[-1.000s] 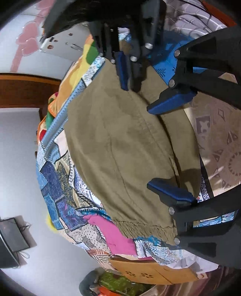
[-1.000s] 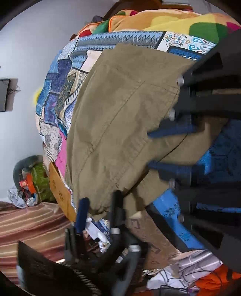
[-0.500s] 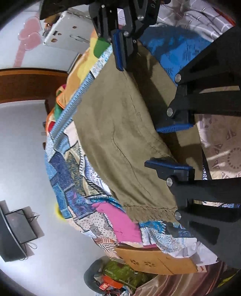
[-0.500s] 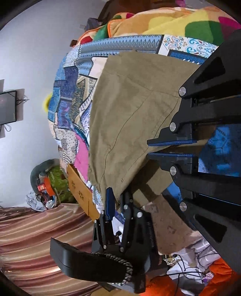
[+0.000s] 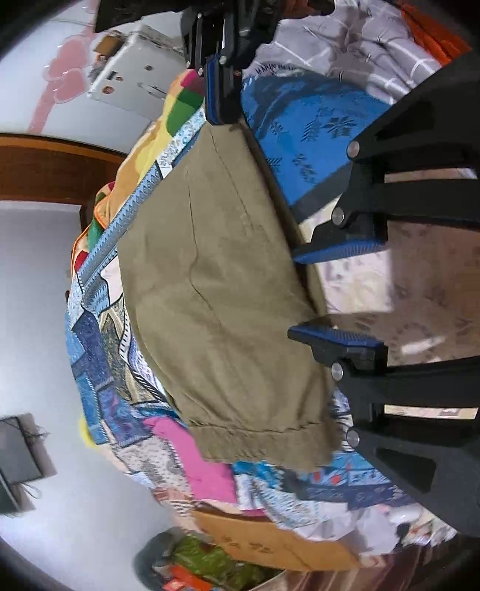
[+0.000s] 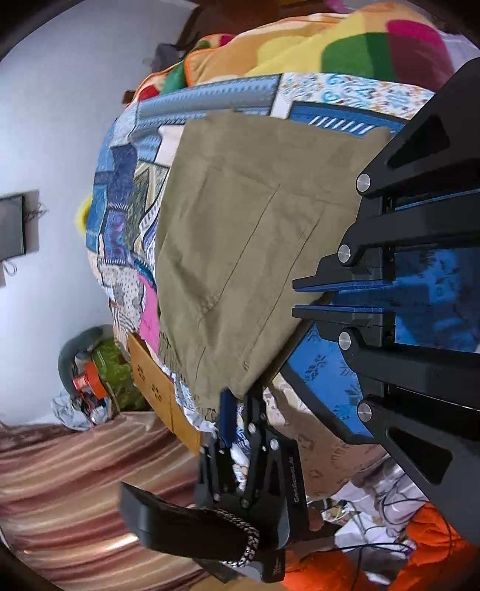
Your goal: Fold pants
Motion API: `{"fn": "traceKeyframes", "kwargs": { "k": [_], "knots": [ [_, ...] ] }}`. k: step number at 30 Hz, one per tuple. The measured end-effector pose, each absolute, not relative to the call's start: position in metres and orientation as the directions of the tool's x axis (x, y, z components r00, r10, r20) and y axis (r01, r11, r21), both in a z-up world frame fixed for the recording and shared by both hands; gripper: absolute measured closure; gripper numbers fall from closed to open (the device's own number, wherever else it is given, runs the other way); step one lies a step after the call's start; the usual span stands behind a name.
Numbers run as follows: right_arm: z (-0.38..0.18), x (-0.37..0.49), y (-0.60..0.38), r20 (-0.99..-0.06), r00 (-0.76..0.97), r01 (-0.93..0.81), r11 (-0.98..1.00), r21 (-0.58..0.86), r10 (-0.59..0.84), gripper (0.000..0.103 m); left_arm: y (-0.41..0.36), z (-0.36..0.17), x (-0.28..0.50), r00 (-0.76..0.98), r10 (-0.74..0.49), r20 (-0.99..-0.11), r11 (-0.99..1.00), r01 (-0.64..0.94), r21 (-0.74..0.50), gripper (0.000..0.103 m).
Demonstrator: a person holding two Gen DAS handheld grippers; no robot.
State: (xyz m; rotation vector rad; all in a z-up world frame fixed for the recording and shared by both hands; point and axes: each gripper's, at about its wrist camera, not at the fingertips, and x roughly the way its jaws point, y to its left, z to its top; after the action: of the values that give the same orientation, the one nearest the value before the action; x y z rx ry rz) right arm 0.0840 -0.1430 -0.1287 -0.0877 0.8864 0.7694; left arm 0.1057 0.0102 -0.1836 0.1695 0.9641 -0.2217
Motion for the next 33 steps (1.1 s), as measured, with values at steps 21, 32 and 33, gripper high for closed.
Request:
{"fn": "traceKeyframes", "kwargs": {
  "k": [21,32,33],
  "knots": [
    [-0.157,0.125,-0.127,-0.761,0.363,-0.54,0.787,0.298,0.538,0.065,0.083,-0.206,0.146,0.564,0.007,-0.826,0.999,0.034,0.032,0.06],
    [-0.169,0.107,-0.215,-0.784,0.368,-0.403,0.846,0.35,0.5,0.063,0.114,-0.209,0.123,0.549,-0.025,-0.835,0.998,-0.031,-0.05,0.038],
    [-0.166,0.106,-0.219,-0.787,0.37,-0.393,0.851,0.348,0.493,0.063,0.115,-0.204,0.124,0.551,-0.02,-0.834,0.998,-0.032,-0.045,0.038]
  ]
}}
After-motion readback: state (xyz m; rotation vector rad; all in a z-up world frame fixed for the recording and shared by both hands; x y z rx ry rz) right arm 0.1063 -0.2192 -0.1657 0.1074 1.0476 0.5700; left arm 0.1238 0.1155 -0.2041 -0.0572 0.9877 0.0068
